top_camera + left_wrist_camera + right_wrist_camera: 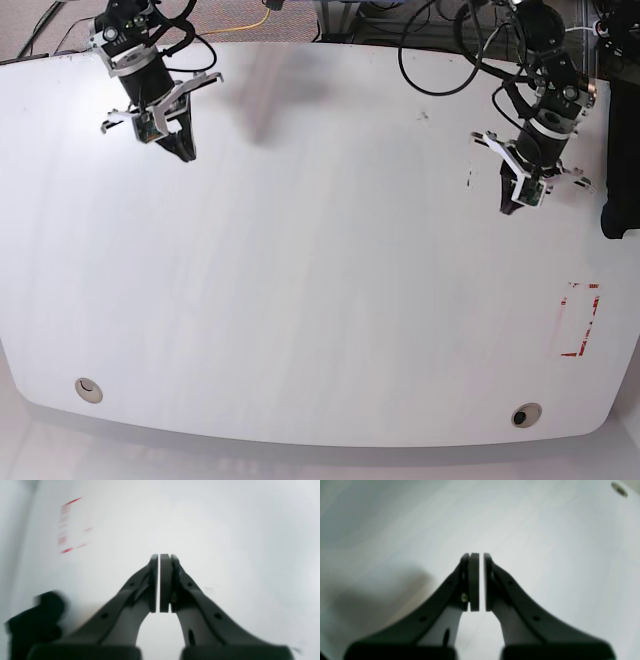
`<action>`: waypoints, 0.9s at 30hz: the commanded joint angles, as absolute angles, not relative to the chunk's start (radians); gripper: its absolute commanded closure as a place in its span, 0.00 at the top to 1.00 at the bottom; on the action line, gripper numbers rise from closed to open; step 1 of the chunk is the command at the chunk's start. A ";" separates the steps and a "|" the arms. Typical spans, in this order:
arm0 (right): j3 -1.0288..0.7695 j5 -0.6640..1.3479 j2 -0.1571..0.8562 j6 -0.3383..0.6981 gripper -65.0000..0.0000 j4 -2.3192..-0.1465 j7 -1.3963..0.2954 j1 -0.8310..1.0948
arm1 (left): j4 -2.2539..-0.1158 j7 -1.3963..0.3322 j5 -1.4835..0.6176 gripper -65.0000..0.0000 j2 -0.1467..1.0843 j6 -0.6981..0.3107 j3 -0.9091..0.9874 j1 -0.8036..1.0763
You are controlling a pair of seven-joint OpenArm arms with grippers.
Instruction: Layout the t-shirt on the table in an organized manner, then fold the t-shirt properly
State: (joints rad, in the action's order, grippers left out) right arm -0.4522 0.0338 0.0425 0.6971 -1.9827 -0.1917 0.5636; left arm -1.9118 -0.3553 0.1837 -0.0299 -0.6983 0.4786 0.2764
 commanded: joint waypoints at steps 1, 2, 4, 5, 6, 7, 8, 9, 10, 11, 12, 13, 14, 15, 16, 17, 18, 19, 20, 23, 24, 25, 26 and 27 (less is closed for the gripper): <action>-0.456 0.058 0.036 0.696 0.04 -2.003 -0.160 0.627 | -1.934 -0.308 0.179 0.00 -0.028 -0.638 0.464 0.348; -0.456 0.059 0.036 0.696 0.04 -2.003 -0.160 0.639 | -1.934 -0.303 0.179 0.00 -0.028 -0.627 0.455 0.364; -0.456 0.071 0.036 0.696 0.04 -2.002 -0.160 0.668 | -1.934 -0.294 0.179 0.00 -0.028 -0.608 0.429 0.400; -0.456 0.079 0.036 0.696 0.04 -2.002 -0.160 0.682 | -1.934 -0.291 0.179 0.00 -0.028 -0.602 0.421 0.418; -0.456 0.091 0.036 0.696 0.04 -2.002 -0.160 0.702 | -1.936 -0.285 0.179 0.00 -0.028 -0.596 0.415 0.452; -0.456 0.104 0.036 0.696 0.04 -2.002 -0.160 0.722 | -1.937 -0.275 0.179 0.00 -0.028 -0.590 0.414 0.486; -0.456 0.116 0.036 0.696 0.04 -2.002 -0.160 0.743 | -1.939 -0.265 0.179 0.00 -0.028 -0.585 0.414 0.516; -0.452 0.119 0.036 0.696 0.04 -2.002 -0.162 0.759 | -1.943 -0.259 0.179 0.00 -0.028 -0.582 0.417 0.535; -0.449 0.125 0.036 0.696 0.04 -2.003 -0.162 0.782 | -1.949 -0.252 0.179 0.00 -0.028 -0.576 0.418 0.567; -0.449 0.127 0.036 0.696 0.04 -2.003 -0.162 0.794 | -1.956 -0.249 0.179 0.00 -0.028 -0.572 0.420 0.587; -0.449 0.130 0.036 0.696 0.04 -2.003 -0.162 0.817 | -1.975 -0.248 0.179 0.00 -0.028 -0.555 0.429 0.633; -0.449 0.130 0.036 0.696 0.04 -2.003 -0.162 0.831 | -1.983 -0.248 0.179 0.00 -0.028 -0.545 0.433 0.662; -0.449 0.130 0.036 0.696 0.04 -2.003 -0.162 0.849 | -1.992 -0.243 0.176 0.00 -0.030 -0.538 0.438 0.700; -0.449 0.130 0.036 0.696 0.04 -2.003 -0.162 0.863 | -1.995 -0.240 0.174 0.00 -0.033 -0.532 0.438 0.731; -0.449 0.131 0.036 0.696 0.04 -2.003 -0.163 0.878 | -1.997 -0.237 0.173 0.00 -0.033 -0.529 0.438 0.765; -0.449 0.131 0.036 0.696 0.04 -2.002 -0.163 0.909 | -1.998 -0.226 0.171 0.00 -0.035 -0.522 0.440 0.820; -0.449 0.133 0.036 0.696 0.04 -2.002 -0.163 0.926 | -1.998 -0.219 0.171 0.00 -0.035 -0.519 0.440 0.848; -0.449 0.133 0.036 0.696 0.04 -2.000 -0.163 0.943 | -1.998 -0.211 0.168 0.00 -0.035 -0.518 0.441 0.877; -0.449 0.133 0.036 0.696 0.04 -2.000 -0.163 0.961 | -1.998 -0.203 0.157 0.00 -0.035 -0.518 0.441 0.912; -0.449 0.133 0.036 0.698 0.04 -1.998 -0.163 1.001 | -1.998 -0.186 0.110 0.00 -0.036 -0.518 0.441 0.993; -0.449 0.133 0.036 0.698 0.04 -1.997 -0.163 1.012 | -1.998 -0.185 0.096 0.00 -0.039 -0.518 0.441 1.017; -0.449 0.133 0.036 0.698 0.04 -1.997 -0.163 1.030 | -1.998 -0.183 0.079 0.00 -0.048 -0.518 0.441 1.049; -0.449 0.134 0.036 0.698 0.04 -1.995 -0.163 1.046 | -1.998 -0.183 0.067 0.00 -0.058 -0.518 0.441 1.072; -0.449 0.134 0.036 0.698 0.04 -1.995 -0.163 1.059 | -1.998 -0.182 0.056 0.00 -0.068 -0.518 0.441 1.096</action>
State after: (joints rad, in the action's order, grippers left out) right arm -0.4442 0.1169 0.0311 0.6918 -1.9820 -0.1867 1.0203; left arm -1.9804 -0.2073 0.0803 -0.0521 -0.5228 0.4366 1.0393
